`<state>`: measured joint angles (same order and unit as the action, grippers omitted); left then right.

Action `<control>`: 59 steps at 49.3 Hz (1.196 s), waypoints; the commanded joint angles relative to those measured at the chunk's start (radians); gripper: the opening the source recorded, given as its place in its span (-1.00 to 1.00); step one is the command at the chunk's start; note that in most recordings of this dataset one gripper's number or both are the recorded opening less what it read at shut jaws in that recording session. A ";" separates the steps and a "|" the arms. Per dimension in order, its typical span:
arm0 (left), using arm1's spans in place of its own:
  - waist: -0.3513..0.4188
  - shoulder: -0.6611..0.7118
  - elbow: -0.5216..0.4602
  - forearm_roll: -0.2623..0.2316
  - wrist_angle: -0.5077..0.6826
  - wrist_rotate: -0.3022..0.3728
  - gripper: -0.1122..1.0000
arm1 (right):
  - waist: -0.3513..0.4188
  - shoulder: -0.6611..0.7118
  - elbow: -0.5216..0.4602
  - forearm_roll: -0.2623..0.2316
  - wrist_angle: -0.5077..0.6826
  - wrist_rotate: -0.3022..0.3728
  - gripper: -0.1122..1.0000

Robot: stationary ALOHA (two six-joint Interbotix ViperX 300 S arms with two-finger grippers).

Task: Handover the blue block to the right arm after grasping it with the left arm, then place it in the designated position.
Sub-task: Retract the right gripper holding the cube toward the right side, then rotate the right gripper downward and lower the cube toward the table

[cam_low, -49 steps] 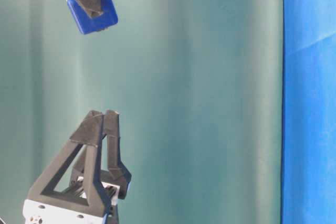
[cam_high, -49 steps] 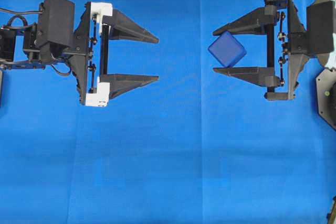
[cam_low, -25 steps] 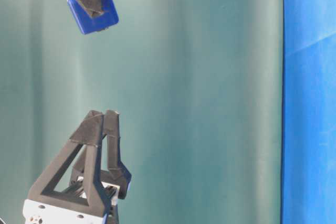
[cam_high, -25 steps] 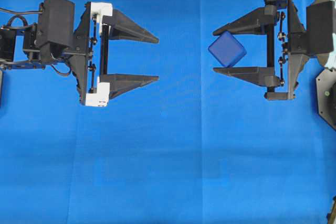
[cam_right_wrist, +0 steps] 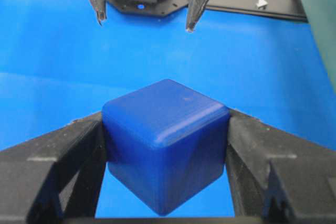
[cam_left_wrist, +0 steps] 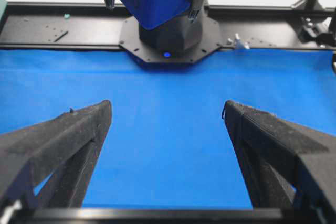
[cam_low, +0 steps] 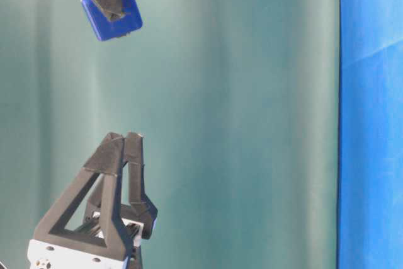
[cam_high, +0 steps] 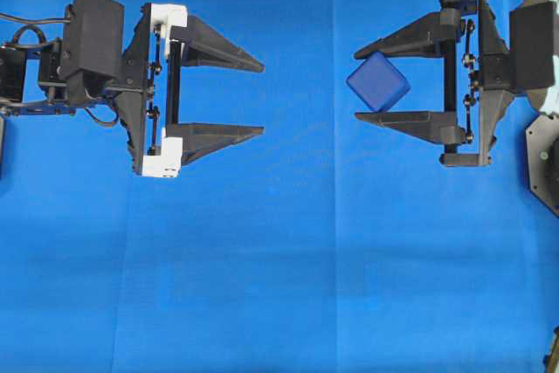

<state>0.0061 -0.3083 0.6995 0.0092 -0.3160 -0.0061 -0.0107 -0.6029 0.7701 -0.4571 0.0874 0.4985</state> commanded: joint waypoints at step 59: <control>-0.002 -0.012 -0.026 0.002 -0.005 0.003 0.84 | 0.063 -0.006 -0.011 0.069 0.356 0.008 0.16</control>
<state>0.0061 -0.3083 0.7010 0.0077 -0.3160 -0.0046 0.0491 -0.6044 0.7701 -0.3912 0.4449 0.5077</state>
